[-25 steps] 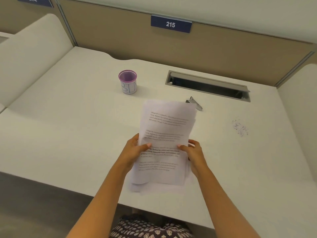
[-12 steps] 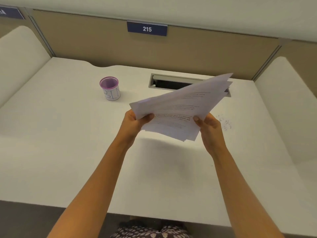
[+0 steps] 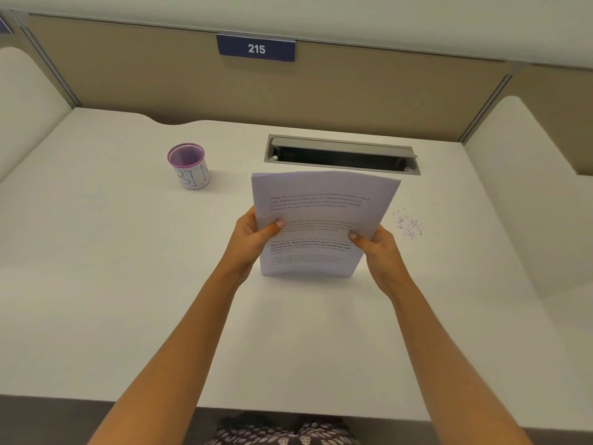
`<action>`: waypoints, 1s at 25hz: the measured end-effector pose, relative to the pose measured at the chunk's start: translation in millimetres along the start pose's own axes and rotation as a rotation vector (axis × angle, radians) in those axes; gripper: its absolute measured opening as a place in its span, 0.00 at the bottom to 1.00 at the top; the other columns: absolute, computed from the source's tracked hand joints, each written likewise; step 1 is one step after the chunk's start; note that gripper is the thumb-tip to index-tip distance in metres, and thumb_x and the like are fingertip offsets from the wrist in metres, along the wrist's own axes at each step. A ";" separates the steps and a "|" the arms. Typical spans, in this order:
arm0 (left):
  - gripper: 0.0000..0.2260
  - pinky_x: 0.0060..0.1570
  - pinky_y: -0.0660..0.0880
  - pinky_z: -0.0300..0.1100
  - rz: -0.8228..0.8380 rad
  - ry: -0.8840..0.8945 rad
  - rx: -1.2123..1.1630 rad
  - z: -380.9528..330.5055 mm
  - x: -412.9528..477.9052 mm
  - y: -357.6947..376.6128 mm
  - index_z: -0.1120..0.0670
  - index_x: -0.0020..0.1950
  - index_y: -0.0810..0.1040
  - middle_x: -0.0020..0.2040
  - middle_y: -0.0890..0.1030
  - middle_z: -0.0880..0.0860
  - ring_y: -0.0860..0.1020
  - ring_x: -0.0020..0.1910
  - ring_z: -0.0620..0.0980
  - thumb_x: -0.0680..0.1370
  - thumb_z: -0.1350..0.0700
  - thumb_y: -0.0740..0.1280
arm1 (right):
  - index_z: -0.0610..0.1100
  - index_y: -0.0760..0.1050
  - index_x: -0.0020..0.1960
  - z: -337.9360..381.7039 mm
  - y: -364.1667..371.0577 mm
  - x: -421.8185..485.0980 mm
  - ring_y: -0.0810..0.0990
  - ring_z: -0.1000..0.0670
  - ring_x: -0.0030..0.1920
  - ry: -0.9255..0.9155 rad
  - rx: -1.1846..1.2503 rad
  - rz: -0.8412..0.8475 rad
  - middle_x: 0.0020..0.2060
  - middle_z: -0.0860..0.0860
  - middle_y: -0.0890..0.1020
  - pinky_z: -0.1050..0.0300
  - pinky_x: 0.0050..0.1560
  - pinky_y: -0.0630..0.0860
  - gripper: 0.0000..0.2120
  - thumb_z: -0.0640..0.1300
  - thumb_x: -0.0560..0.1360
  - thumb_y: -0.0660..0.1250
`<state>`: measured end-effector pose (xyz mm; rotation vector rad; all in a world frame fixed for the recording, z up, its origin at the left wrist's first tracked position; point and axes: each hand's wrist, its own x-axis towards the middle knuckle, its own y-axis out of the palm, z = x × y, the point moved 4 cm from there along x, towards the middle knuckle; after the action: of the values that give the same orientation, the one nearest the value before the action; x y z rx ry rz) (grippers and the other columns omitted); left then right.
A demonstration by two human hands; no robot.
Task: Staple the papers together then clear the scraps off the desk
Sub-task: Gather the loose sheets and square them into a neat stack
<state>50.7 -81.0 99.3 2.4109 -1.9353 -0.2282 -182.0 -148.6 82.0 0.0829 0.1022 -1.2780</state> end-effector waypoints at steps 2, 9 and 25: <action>0.18 0.54 0.80 0.46 0.007 0.003 0.021 0.9 3.5 4.0 0.50 0.68 0.73 0.61 0.82 0.51 0.80 0.58 0.52 0.79 0.60 0.66 | 0.44 0.73 0.66 -3.8 0.3 2.6 0.82 0.53 0.53 0.014 0.014 -0.005 0.57 0.50 0.83 0.63 0.46 0.79 0.17 0.35 0.78 0.64; 0.12 0.54 0.80 0.48 -0.010 -0.020 0.044 9.7 12.1 5.0 0.51 0.64 0.77 0.57 0.84 0.52 0.82 0.54 0.52 0.82 0.58 0.61 | 0.44 0.75 0.65 -14.6 -2.8 6.7 0.83 0.58 0.50 0.047 0.020 -0.022 0.55 0.52 0.83 0.64 0.46 0.79 0.16 0.35 0.78 0.64; 0.19 0.63 0.74 0.59 -0.085 -0.146 -0.686 1.0 29.0 19.9 0.54 0.73 0.69 0.68 0.77 0.56 0.76 0.66 0.58 0.81 0.61 0.61 | 0.46 0.75 0.61 -19.0 -21.0 -18.2 0.80 0.46 0.58 0.103 0.488 -0.065 0.54 0.48 0.83 0.43 0.60 0.72 0.16 0.37 0.74 0.69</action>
<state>37.4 -113.6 98.3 2.0414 -1.4555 -0.9206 -207.9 -135.0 65.3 0.5688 -0.1221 -1.3417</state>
